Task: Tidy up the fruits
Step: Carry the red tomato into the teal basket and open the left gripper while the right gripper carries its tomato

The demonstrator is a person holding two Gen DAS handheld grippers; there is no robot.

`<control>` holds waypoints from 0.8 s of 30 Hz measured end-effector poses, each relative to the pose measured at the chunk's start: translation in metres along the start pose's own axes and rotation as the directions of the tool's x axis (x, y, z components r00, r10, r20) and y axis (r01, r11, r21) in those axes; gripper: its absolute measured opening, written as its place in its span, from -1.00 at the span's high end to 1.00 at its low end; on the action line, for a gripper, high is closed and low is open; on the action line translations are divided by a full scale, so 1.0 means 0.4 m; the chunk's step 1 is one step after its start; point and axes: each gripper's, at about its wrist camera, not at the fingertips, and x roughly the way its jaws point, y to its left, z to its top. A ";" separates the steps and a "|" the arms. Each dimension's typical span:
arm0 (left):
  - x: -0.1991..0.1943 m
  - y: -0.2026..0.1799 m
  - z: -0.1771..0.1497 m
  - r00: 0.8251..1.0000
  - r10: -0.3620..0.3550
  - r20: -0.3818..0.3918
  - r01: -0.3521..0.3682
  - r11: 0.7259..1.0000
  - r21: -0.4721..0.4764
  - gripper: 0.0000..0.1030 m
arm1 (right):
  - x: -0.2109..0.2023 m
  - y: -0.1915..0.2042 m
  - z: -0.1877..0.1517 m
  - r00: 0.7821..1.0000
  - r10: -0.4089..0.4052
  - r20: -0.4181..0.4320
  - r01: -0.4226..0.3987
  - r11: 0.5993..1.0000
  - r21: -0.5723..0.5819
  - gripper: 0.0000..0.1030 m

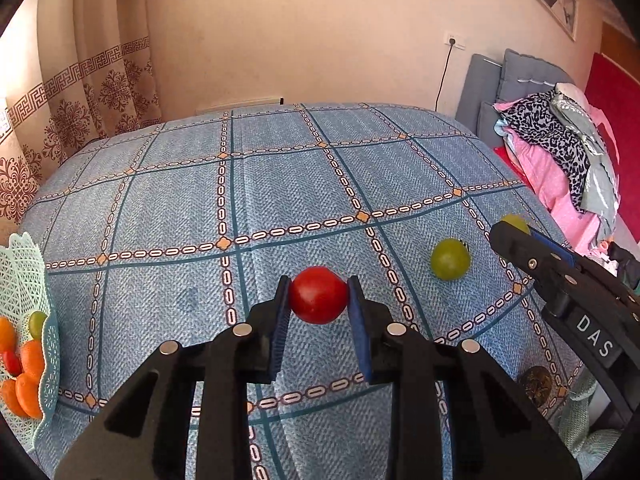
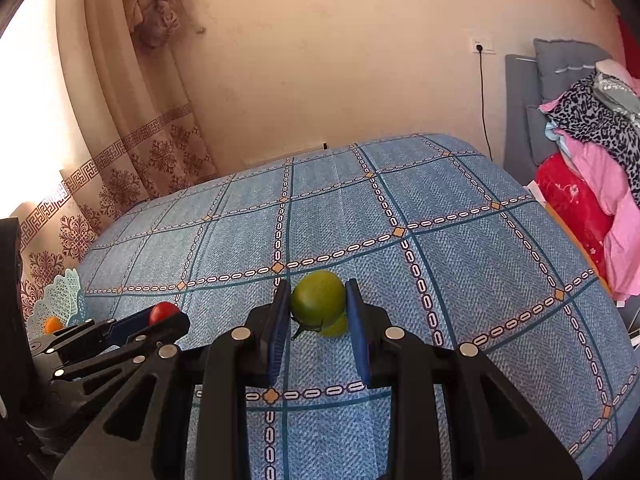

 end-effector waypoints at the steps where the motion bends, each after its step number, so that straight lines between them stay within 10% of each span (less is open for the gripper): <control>1: -0.011 0.008 -0.002 1.000 0.003 0.006 -0.003 1.000 -0.006 0.44 | -0.001 0.002 -0.001 1.000 0.001 0.001 -0.001 1.000 -0.002 0.46; 24: -0.215 0.118 -0.050 0.985 0.083 0.153 -0.072 0.994 -0.081 0.44 | -0.004 0.050 -0.021 0.999 0.033 -0.001 -0.033 0.999 -0.036 0.46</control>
